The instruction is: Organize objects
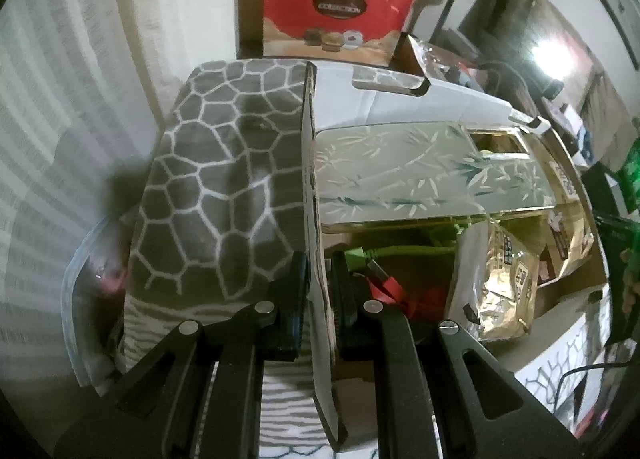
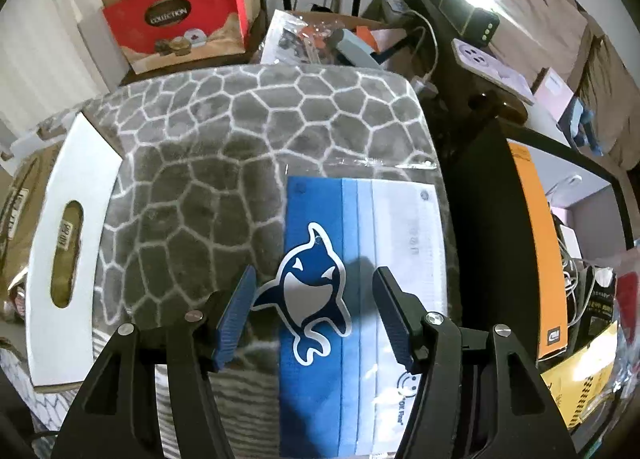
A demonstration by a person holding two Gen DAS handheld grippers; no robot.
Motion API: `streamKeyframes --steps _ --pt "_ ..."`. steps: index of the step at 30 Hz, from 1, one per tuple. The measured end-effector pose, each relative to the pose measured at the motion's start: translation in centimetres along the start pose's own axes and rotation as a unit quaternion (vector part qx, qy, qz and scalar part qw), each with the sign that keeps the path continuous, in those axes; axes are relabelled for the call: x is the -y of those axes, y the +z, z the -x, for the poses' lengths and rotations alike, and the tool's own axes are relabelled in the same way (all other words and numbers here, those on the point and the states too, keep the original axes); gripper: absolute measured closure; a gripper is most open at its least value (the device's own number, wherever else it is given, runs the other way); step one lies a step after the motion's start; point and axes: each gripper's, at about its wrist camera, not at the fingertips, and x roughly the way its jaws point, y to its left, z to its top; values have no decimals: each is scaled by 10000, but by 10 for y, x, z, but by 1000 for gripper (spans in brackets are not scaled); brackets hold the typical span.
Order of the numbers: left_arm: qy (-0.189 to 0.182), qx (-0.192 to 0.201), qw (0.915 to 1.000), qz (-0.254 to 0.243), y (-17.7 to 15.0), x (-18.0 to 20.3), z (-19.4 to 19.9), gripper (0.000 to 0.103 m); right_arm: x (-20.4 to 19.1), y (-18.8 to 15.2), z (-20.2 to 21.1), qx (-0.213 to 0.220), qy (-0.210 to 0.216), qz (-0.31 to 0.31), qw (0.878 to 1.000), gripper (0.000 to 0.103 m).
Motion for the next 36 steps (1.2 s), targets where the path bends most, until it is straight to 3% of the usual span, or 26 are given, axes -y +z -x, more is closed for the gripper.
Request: streamKeyframes --steps 3,6,7,16,23,29,36 --pt "-34 -1 10000 -62 -1 6 0 93 -4 0 -3 17 -125 58 9999 41" --pt "-82 -16 10000 -7 0 4 -1 93 -8 -1 -2 39 -145 141 9998 56" --pt "-116 -25 9999 20 0 2 -1 93 -8 -1 -1 32 -167 161 9997 67" --pt "-177 -31 9998 61 1 1 -2 93 5 0 6 -24 187 -75 9998 68" --pt "-200 -34 9998 71 1 0 -2 93 -4 6 46 332 509 3 9982 68" --pt "-216 -16 9997 149 0 1 -1 93 -48 16 106 820 1035 542 9898 68" --pt "-214 -16 9996 156 -2 3 0 93 -151 21 131 832 1832 1529 9675 68"
